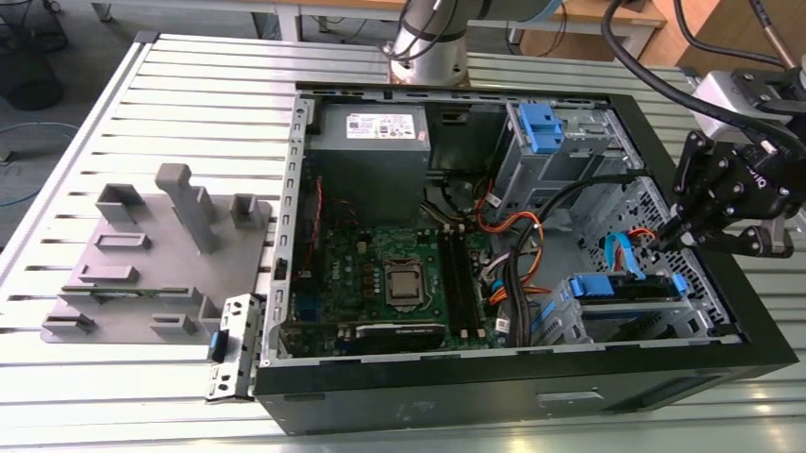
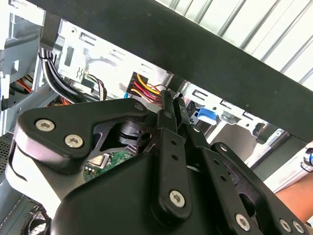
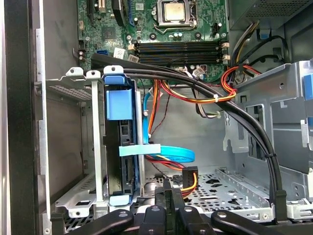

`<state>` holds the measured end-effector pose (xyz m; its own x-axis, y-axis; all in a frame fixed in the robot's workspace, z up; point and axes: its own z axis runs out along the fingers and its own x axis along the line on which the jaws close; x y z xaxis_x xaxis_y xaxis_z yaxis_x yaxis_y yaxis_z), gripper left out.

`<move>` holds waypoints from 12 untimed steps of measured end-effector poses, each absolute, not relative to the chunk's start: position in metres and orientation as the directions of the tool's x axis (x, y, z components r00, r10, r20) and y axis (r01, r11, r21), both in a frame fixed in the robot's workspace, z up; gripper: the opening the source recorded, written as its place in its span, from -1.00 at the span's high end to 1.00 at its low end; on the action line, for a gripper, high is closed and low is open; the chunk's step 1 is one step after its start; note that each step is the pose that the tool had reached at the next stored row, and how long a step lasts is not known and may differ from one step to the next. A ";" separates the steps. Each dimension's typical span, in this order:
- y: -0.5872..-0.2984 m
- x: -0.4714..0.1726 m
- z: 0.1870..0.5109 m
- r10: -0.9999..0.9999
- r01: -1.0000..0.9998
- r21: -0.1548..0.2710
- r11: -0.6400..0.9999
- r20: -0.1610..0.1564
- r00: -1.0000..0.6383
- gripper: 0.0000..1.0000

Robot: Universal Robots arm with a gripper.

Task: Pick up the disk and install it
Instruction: 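Insert the second disk wire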

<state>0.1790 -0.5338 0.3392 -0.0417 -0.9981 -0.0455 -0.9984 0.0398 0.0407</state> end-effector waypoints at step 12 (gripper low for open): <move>-0.535 0.176 0.340 -0.998 -0.998 0.038 0.040 -0.047 -0.042 0.67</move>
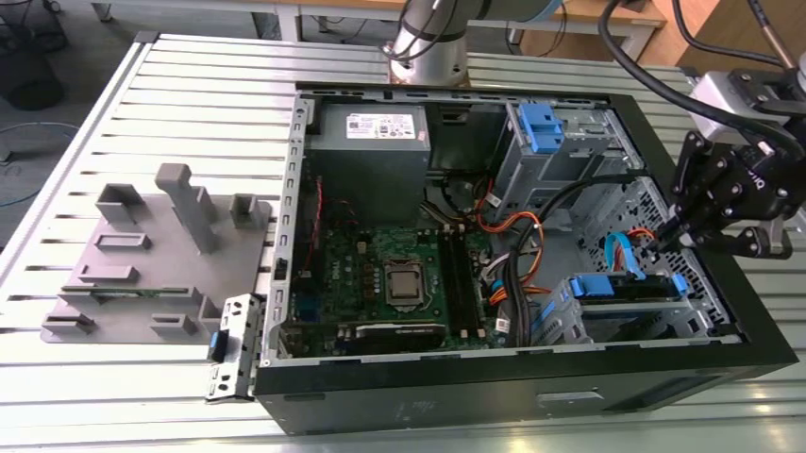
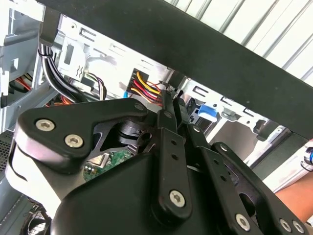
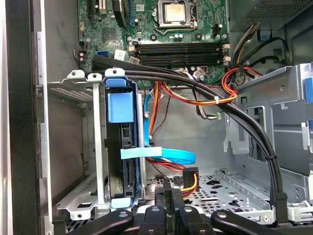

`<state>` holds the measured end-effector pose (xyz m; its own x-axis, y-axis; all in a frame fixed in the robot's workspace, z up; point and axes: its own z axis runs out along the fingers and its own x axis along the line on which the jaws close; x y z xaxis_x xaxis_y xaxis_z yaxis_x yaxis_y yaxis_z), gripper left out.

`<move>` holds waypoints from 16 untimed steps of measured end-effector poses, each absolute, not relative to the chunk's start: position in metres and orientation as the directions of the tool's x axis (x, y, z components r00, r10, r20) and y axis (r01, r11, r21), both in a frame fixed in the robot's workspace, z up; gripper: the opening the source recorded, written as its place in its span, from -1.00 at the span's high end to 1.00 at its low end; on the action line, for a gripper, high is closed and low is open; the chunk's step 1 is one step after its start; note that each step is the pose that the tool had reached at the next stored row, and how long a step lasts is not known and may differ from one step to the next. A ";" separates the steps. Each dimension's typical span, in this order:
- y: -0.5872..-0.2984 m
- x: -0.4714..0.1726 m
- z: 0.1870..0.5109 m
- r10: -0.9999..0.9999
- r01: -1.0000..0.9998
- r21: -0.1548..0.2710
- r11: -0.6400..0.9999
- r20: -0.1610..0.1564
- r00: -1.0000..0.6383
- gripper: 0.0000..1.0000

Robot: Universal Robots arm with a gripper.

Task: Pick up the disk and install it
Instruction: 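Insert the second disk wire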

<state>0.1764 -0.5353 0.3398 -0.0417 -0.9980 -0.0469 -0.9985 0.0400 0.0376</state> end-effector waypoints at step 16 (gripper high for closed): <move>-0.544 0.173 0.346 -0.998 -0.999 0.026 0.040 -0.054 -0.041 0.67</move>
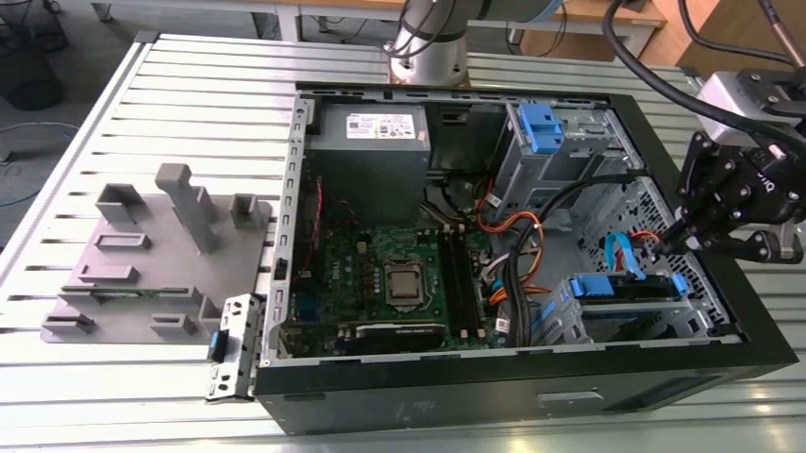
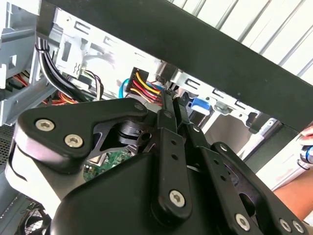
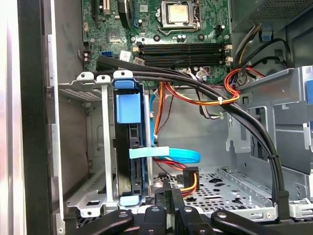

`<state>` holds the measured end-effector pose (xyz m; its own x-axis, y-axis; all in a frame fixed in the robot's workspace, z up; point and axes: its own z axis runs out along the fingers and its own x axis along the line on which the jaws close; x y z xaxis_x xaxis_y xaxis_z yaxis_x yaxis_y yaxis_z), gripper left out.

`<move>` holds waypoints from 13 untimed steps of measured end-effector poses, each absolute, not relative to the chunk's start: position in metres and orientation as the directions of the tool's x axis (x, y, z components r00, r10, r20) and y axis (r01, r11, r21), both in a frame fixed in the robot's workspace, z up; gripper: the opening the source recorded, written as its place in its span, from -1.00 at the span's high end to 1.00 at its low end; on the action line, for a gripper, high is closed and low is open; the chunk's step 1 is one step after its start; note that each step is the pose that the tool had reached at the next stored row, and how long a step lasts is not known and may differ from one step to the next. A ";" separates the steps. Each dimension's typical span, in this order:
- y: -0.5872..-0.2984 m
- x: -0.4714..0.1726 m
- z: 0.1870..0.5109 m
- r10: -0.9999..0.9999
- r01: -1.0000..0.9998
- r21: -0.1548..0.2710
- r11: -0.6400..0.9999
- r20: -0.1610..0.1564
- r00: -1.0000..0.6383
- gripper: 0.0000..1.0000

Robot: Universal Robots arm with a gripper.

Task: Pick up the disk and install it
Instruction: 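Insert the second disk wire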

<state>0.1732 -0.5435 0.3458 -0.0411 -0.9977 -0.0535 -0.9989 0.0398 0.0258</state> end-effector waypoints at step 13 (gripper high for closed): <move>-0.554 0.165 0.346 -0.998 -0.999 0.018 0.040 -0.054 -0.041 0.67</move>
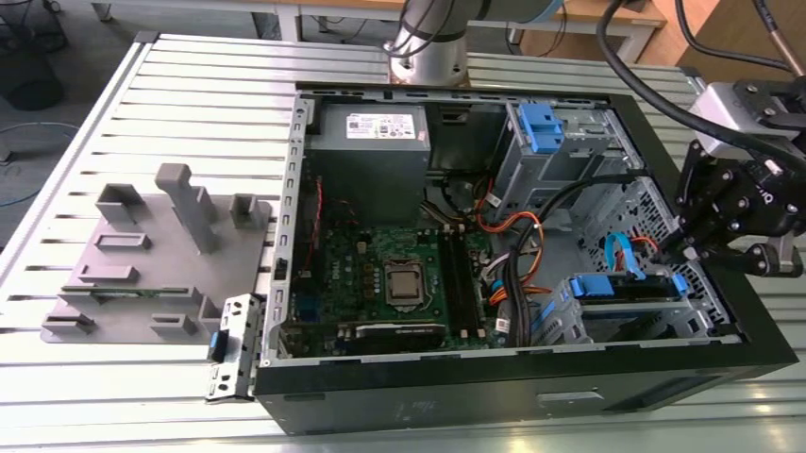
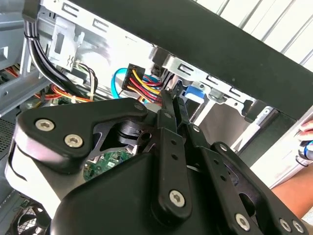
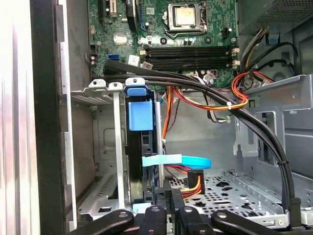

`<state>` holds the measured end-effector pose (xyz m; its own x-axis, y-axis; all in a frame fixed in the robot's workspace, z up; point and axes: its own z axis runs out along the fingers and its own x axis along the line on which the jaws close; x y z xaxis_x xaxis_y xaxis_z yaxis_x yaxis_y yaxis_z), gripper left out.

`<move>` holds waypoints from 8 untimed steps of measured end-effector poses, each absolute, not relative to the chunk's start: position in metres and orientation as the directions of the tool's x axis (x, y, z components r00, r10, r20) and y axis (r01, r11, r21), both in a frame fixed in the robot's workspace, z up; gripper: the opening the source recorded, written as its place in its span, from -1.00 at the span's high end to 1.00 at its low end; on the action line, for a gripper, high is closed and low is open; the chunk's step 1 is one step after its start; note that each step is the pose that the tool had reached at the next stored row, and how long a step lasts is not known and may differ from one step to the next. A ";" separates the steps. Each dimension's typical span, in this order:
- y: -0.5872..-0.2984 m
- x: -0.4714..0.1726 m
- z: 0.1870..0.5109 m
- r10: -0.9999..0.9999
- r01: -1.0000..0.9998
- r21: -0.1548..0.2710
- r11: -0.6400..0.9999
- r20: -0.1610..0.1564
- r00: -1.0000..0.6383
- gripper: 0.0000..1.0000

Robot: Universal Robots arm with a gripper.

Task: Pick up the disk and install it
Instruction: 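Insert the second disk wire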

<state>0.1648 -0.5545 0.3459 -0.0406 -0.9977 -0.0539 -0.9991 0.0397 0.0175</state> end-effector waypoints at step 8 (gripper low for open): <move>-0.559 0.162 0.346 -0.998 -0.999 0.018 0.040 -0.054 -0.041 0.67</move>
